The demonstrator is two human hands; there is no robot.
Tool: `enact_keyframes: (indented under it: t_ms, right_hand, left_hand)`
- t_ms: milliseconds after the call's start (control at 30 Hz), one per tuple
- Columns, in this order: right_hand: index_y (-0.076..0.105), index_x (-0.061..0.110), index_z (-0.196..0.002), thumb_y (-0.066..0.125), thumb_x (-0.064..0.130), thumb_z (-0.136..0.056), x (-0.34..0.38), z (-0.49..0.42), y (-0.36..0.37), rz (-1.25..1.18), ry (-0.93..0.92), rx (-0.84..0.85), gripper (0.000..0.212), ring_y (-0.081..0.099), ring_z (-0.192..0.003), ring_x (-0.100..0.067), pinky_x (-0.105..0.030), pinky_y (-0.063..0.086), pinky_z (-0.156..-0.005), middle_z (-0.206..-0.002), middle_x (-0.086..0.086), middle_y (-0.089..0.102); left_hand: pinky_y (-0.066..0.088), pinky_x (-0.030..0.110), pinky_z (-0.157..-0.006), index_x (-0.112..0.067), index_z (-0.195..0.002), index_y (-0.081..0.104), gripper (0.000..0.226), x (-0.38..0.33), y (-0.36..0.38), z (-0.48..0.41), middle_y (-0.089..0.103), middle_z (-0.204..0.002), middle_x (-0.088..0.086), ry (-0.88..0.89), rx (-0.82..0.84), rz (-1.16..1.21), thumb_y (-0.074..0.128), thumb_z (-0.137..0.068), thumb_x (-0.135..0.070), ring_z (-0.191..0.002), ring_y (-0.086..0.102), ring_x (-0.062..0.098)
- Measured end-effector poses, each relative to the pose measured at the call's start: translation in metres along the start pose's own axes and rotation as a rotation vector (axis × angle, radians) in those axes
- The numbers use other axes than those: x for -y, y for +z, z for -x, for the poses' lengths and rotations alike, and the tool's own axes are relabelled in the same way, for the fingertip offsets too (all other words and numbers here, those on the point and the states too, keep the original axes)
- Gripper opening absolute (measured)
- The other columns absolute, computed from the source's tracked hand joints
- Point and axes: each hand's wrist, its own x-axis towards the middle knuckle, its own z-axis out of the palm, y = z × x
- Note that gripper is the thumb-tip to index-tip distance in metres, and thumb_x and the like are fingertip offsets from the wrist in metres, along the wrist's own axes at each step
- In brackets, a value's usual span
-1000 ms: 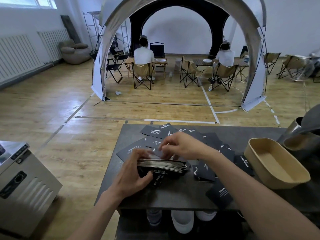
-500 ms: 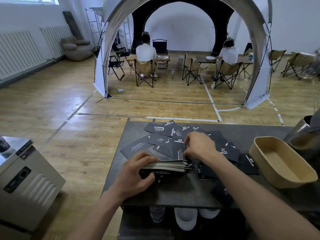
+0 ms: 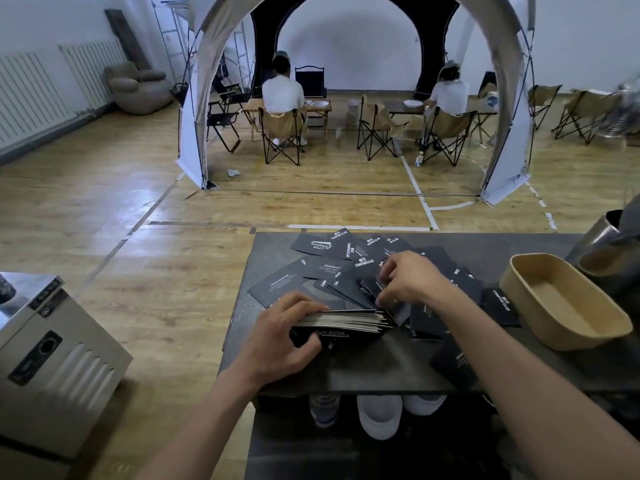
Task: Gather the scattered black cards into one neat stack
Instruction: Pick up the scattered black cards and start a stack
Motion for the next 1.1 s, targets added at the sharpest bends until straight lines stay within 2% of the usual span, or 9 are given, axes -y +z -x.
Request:
enact_keyframes:
  t_ms: [167, 300, 400, 467, 533, 600, 767, 933, 1100]
  right_hand:
    - [0.073, 0.022, -0.102, 0.089, 0.018, -0.067, -0.003, 0.020, -0.016, -0.333, -0.149, 0.005, 0.038, 0.070, -0.093, -0.012, -0.031, 0.059, -0.086, -0.099, 0.003, 0.073]
    - [0.076, 0.024, -0.112, 0.075, 0.022, -0.088, 0.010, 0.036, -0.010, -0.179, -0.364, 0.348, 0.024, 0.071, -0.094, -0.004, -0.020, 0.053, -0.086, -0.103, 0.009, 0.078]
    - [0.075, 0.010, -0.115, 0.056, 0.032, -0.104, 0.012, 0.037, -0.005, -0.381, -0.336, 0.438, 0.031, 0.073, -0.099, -0.011, -0.030, 0.054, -0.094, -0.109, -0.002, 0.079]
    - [0.077, 0.006, -0.106, 0.061, 0.033, -0.101, 0.003, 0.027, -0.005, -0.494, -0.272, 0.186, 0.032, 0.076, -0.096, -0.017, -0.037, 0.057, -0.095, -0.100, -0.005, 0.080]
    - [0.079, 0.015, -0.097, 0.077, 0.040, -0.088, -0.008, 0.014, -0.002, -0.224, -0.234, -0.080, 0.027, 0.075, -0.091, -0.015, -0.037, 0.059, -0.090, -0.090, 0.006, 0.078]
    - [0.078, 0.022, -0.099, 0.085, 0.052, -0.072, -0.013, 0.011, 0.008, 0.086, -0.215, -0.099, 0.042, 0.072, -0.093, -0.013, -0.034, 0.058, -0.085, -0.090, 0.011, 0.075]
    - [0.071, 0.023, -0.118, 0.092, 0.052, -0.061, -0.013, 0.002, 0.021, 0.079, -0.178, -0.102, 0.067, 0.068, -0.102, -0.016, -0.034, 0.055, -0.090, -0.105, 0.006, 0.074]
    - [0.078, 0.017, -0.092, 0.093, 0.031, -0.069, -0.026, -0.015, 0.010, -0.322, -0.120, -0.085, 0.032, 0.067, -0.077, -0.014, -0.029, 0.051, -0.074, -0.078, 0.006, 0.073]
    - [0.077, 0.005, -0.097, 0.081, 0.013, -0.085, -0.042, -0.013, -0.011, -0.590, -0.048, 0.010, 0.014, 0.065, -0.064, -0.010, -0.018, 0.053, -0.061, -0.080, -0.003, 0.076]
  left_hand:
    - [0.056, 0.034, -0.092, -0.023, -0.131, 0.065, 0.052, 0.004, 0.001, 0.001, 0.054, -0.135, -0.007, 0.028, -0.027, 0.002, 0.072, -0.079, -0.020, -0.123, 0.057, 0.008]
    - [0.048, 0.034, -0.106, -0.026, -0.156, 0.031, 0.095, 0.006, 0.002, -0.001, 0.016, -0.170, 0.004, 0.034, 0.003, 0.000, 0.079, -0.074, -0.018, -0.155, 0.028, 0.023]
    - [0.051, 0.039, -0.106, -0.029, -0.151, 0.041, 0.080, 0.009, 0.002, 0.000, 0.041, -0.158, -0.006, 0.023, 0.061, -0.011, 0.073, -0.079, -0.023, -0.143, 0.045, 0.013]
    - [0.055, 0.039, -0.093, -0.029, -0.134, 0.060, 0.053, 0.010, 0.003, 0.001, 0.061, -0.129, -0.010, 0.059, 0.075, -0.089, 0.067, -0.081, -0.028, -0.117, 0.060, 0.008]
    - [0.055, 0.034, -0.086, -0.027, -0.125, 0.065, 0.043, 0.009, 0.004, 0.002, 0.064, -0.117, -0.011, 0.060, 0.075, -0.107, 0.064, -0.083, -0.029, -0.105, 0.061, 0.007]
    - [0.053, 0.027, -0.086, -0.028, -0.126, 0.066, 0.043, 0.008, 0.004, 0.003, 0.064, -0.114, -0.012, 0.042, 0.074, -0.076, 0.064, -0.083, -0.027, -0.103, 0.061, 0.005]
    - [0.045, 0.015, -0.081, -0.037, -0.138, 0.060, 0.053, 0.006, 0.001, -0.004, 0.060, -0.115, -0.019, 0.017, 0.117, -0.061, 0.063, -0.086, -0.031, -0.098, 0.058, -0.001]
    - [0.055, 0.031, -0.084, -0.032, -0.127, 0.067, 0.042, 0.000, 0.004, -0.011, 0.059, -0.116, -0.021, -0.011, 0.123, -0.002, 0.064, -0.085, -0.029, -0.101, 0.063, 0.003]
    - [0.056, 0.038, -0.092, -0.030, -0.122, 0.067, 0.040, -0.003, 0.006, -0.010, 0.057, -0.125, -0.019, -0.038, 0.070, 0.008, 0.065, -0.082, -0.027, -0.114, 0.062, 0.005]
